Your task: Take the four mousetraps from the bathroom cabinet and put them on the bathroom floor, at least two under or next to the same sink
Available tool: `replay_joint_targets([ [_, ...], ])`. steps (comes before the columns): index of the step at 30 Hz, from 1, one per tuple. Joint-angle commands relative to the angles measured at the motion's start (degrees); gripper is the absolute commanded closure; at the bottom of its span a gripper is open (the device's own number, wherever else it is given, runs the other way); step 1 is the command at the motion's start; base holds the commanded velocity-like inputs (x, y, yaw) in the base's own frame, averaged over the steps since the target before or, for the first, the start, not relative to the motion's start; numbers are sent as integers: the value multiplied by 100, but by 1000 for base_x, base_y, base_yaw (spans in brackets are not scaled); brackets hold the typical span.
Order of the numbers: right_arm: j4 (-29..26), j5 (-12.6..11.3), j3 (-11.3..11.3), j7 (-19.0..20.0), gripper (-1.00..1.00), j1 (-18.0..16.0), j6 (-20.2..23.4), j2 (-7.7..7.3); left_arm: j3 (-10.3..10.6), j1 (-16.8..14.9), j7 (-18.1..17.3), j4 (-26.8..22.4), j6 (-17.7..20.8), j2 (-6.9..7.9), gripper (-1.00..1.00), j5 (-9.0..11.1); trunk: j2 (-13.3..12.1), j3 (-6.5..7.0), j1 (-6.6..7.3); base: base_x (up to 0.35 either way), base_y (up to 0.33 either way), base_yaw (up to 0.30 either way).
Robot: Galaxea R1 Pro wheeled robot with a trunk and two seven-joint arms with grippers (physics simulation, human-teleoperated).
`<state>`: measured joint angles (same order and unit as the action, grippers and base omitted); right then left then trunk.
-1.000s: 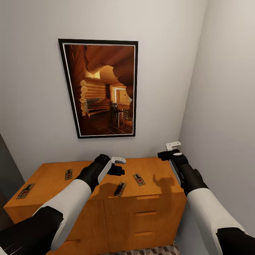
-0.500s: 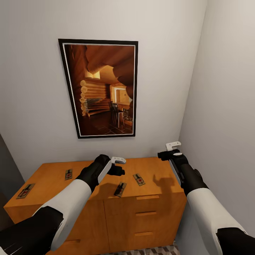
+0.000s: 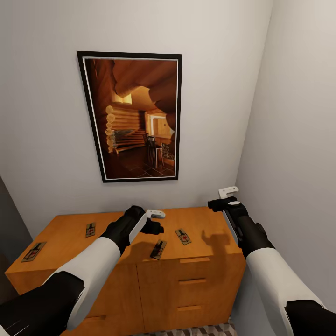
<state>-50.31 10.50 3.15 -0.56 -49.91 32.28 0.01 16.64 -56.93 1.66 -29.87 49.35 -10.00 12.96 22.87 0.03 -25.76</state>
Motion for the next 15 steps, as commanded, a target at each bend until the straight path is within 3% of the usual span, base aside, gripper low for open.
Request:
replay_joint_targets([
  [1, -5, 31, 10, -6, -100, -1, 33, -1, 8, -2, 18, 23, 13, 0, -100, 24, 5, -3, -2, 0, 0, 0],
  [15, -5, 35, 10, -6, -100, -1, 33, -1, 6, -2, 18, 386, -312, 0, -100, 28, 5, -3, -2, 0, 0, 0],
])
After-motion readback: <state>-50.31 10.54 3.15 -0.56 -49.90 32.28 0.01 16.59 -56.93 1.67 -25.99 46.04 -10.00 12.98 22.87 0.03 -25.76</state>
